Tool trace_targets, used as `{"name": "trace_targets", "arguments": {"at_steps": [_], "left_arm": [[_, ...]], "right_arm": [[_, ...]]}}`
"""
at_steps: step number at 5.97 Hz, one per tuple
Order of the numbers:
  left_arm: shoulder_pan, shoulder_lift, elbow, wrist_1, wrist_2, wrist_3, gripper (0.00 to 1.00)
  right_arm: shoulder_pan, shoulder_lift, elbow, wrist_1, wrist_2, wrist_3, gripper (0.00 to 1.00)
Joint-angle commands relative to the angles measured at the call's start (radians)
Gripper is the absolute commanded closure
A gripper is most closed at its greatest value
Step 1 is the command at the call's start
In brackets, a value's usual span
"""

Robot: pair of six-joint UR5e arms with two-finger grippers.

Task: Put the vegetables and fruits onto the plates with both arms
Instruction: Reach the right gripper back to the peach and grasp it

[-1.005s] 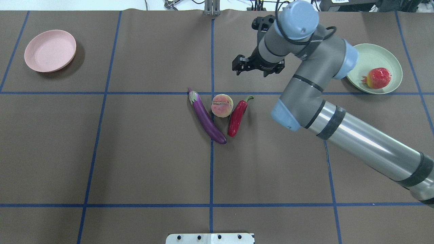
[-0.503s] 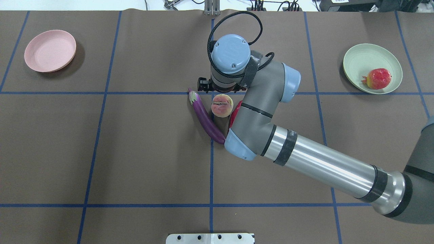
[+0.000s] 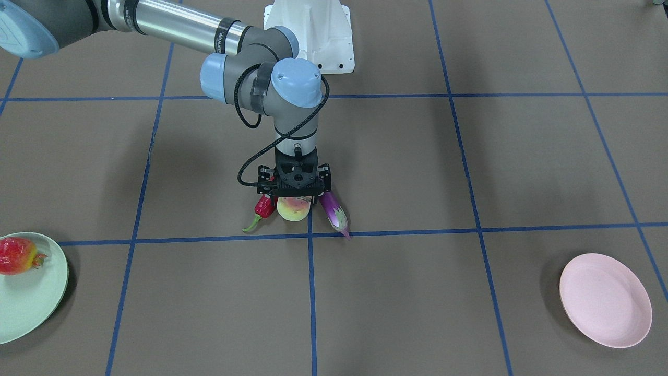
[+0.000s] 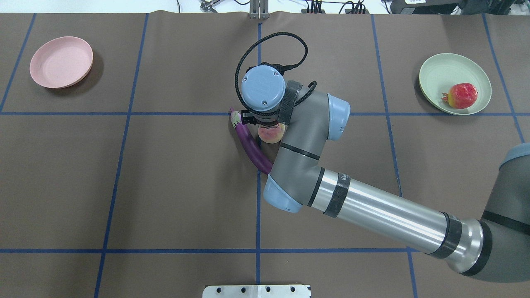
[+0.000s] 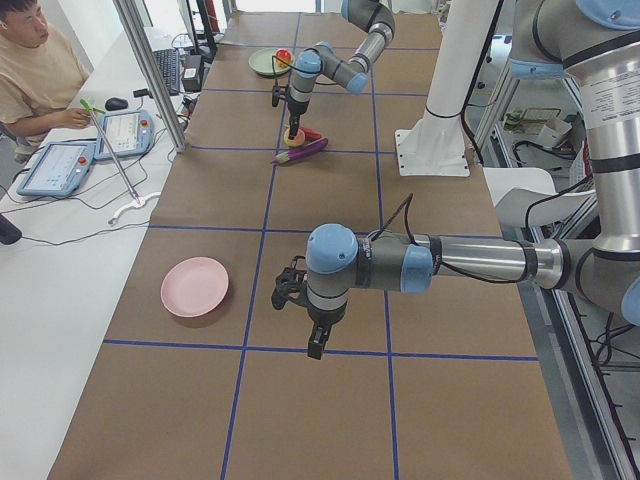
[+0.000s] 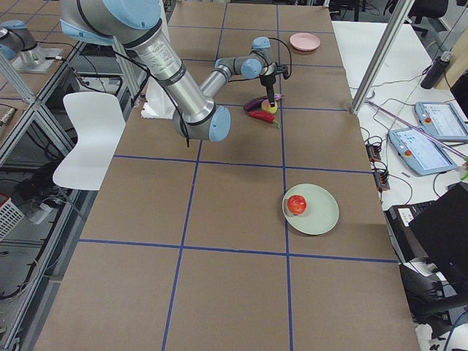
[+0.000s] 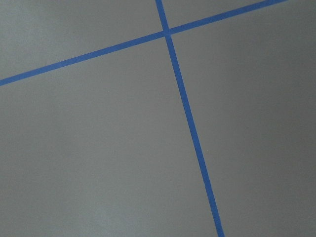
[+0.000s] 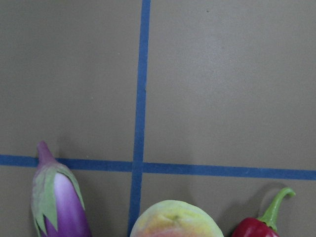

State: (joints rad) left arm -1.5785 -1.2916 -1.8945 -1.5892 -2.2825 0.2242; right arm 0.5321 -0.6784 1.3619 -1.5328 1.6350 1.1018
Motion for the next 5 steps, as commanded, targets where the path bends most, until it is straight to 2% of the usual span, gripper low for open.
{"name": "trace_targets", "arguments": {"at_steps": [1, 2, 3, 4, 5], "left_arm": [[0.000, 0.000, 0.002, 0.000, 0.000, 0.001, 0.00], [0.000, 0.000, 0.002, 0.000, 0.000, 0.001, 0.00], [0.000, -0.002, 0.002, 0.000, 0.000, 0.001, 0.00], [0.000, -0.002, 0.005, 0.000, 0.000, 0.001, 0.00], [0.000, -0.002, 0.006, 0.000, 0.000, 0.001, 0.00]], "right_arm": [[-0.024, -0.006, -0.001, -0.007, -0.029, -0.011, 0.02], [-0.035, -0.006, -0.004, -0.007, -0.047, -0.011, 0.03], [-0.046, -0.006, -0.012, -0.007, -0.053, -0.011, 0.18], [-0.044, 0.002, -0.015, -0.021, -0.050, -0.011, 0.89], [-0.037, 0.003, -0.006, -0.021, -0.052, -0.011, 1.00]]}}
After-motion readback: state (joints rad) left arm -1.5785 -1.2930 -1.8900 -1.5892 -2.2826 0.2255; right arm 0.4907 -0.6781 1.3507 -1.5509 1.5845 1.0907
